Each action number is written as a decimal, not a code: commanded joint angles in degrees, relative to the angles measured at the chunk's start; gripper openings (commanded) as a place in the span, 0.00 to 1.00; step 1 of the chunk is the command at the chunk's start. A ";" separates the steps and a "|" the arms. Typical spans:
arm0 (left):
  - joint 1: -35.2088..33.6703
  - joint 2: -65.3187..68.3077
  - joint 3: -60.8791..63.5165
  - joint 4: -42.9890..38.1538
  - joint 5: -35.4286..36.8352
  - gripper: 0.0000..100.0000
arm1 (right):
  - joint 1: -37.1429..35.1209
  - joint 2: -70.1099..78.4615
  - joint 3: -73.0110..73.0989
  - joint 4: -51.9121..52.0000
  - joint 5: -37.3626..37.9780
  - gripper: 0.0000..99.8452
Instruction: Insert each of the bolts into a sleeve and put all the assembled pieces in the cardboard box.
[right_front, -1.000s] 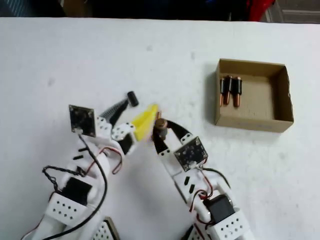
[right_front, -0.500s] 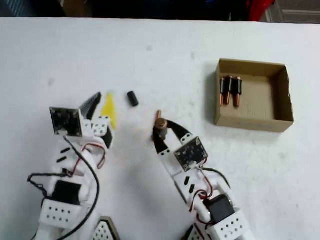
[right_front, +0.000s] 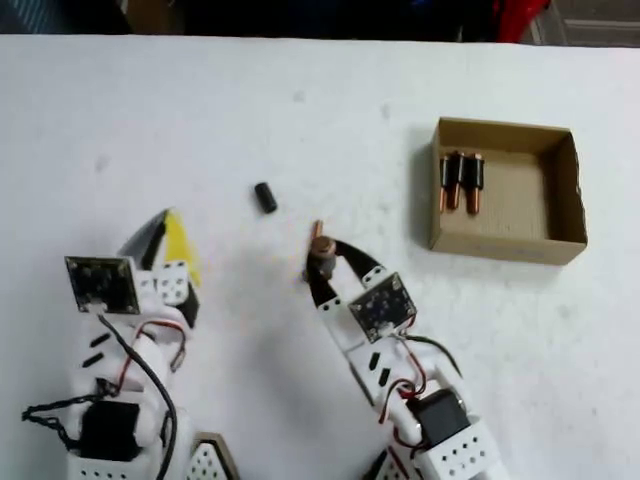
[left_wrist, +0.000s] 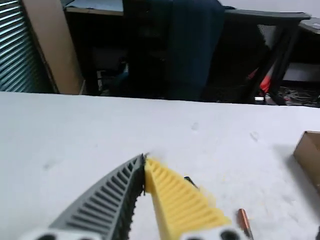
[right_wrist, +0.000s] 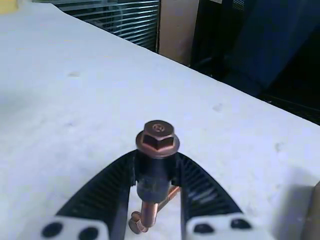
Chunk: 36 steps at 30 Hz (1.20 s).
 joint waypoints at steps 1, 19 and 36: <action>-6.20 0.04 -2.90 3.16 -0.44 0.02 | 0.66 -0.75 0.79 -1.36 0.44 0.02; -8.22 0.04 13.71 9.41 -0.62 0.02 | 12.62 -0.75 0.62 -1.27 0.53 0.02; -8.13 0.04 16.88 23.56 -8.70 0.02 | 22.90 0.13 -26.64 25.89 4.84 0.02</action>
